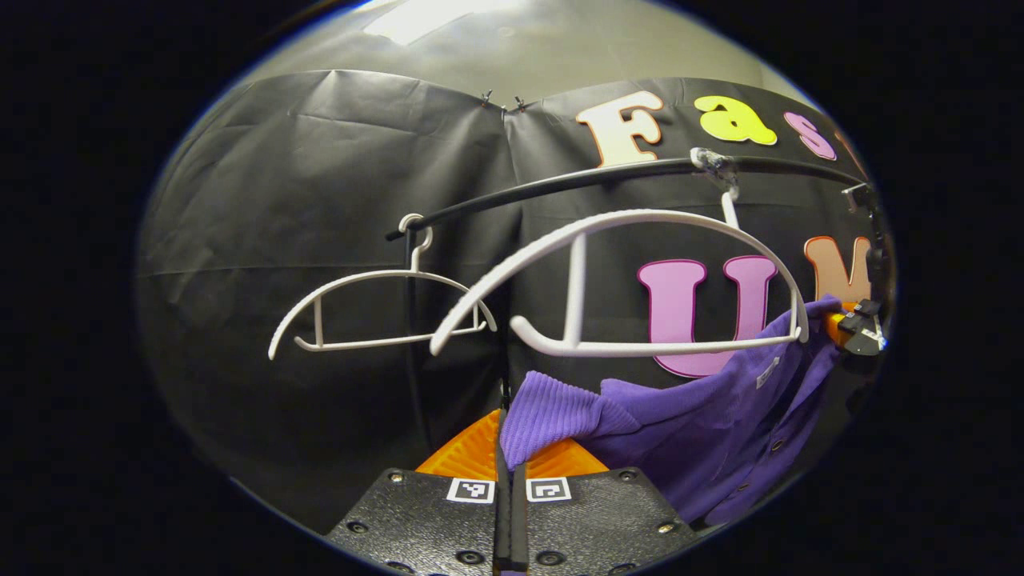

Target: Grasp the clothes on the hanger with both hands and then place them into the laundry hamper below.

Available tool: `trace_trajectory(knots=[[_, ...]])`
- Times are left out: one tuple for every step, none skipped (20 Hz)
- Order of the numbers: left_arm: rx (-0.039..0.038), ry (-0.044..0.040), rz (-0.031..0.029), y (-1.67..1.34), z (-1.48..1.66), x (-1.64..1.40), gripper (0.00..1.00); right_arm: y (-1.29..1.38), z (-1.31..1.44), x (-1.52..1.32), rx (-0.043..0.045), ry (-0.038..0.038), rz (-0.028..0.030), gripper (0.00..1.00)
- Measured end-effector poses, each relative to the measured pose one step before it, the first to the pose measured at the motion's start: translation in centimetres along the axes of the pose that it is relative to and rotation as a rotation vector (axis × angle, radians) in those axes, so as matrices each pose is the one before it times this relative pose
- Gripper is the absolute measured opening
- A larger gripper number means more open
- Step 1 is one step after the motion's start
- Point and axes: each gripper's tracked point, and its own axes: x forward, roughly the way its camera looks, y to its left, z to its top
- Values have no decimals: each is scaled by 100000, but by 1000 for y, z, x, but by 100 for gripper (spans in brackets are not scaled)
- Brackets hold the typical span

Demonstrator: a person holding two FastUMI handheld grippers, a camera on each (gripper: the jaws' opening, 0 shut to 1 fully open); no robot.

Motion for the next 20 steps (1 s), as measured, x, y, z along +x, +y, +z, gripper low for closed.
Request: trace_trajectory(knots=[[317, 416, -791, -240, -191, -26, 0, -167, -382, -231, -572, 1231, -162, 5], [547, 697, -693, -363, -267, 11, 0, -105, -720, 2, -267, 1425, 172, 5], [721, 481, -567, -146, -181, 39, 0, 41, -608, -121, -60, 1219, 174, 5], [596, 369, -493, -142, -185, 83, 0, 72, -652, -404, -260, 1192, 460, 5], [436, 508, -431, -150, -142, 32, 0, 54, -374, -388, -400, 902, 589, 5], [232, 387, -624, -167, -188, -49, 0, 196, -258, -116, -229, 742, 832, 6], [451, 356, -728, -241, -108, -2, 0, 165, -380, -360, -24, 731, 1023, 5], [1156, 216, -812, -247, -86, -13, 0, 335, -446, -376, -107, 576, 1076, 5], [1609, 34, -719, -289, -8, -38, 0, 376, -186, -582, 169, 229, 1504, 5], [1139, -75, -831, -166, -69, 34, 0, 660, -88, -665, 11, 215, 1660, 5], [274, -52, -1029, -216, 20, -4, 0, 629, -201, -441, -460, 559, 1740, 6], [-283, 17, -1195, -418, -81, -31, 0, 734, -165, -431, -515, 175, 1879, 6], [-380, 263, -1120, -466, -34, 88, 0, 829, -135, -446, -356, 67, 2155, 6], [-454, 78, -1089, -475, -50, 227, 0, 872, -35, -455, -234, 112, 2128, 6], [-580, 139, -1285, -492, -25, 132, 0, 922, 37, -409, -34, 50, 2055, 6], [-642, 260, -1580, -501, -87, 22, 0, 1008, 116, -381, 329, -110, 2430, 6], [-529, 265, -1844, -651, -188, -93, 0, 891, 54, -369, 267, -34, 2074, 6], [-188, 441, -2239, -769, -187, 118, 0, 884, 210, -264, 355, -87, 2041, 6], [193, 383, -2356, -824, -127, 116, 0, 904, -5, -256, 724, 73, 2116, 6], [216, 573, -2166, -763, -248, 128, 0, 822, 75, -200, 900, 132, 2160, 6]])
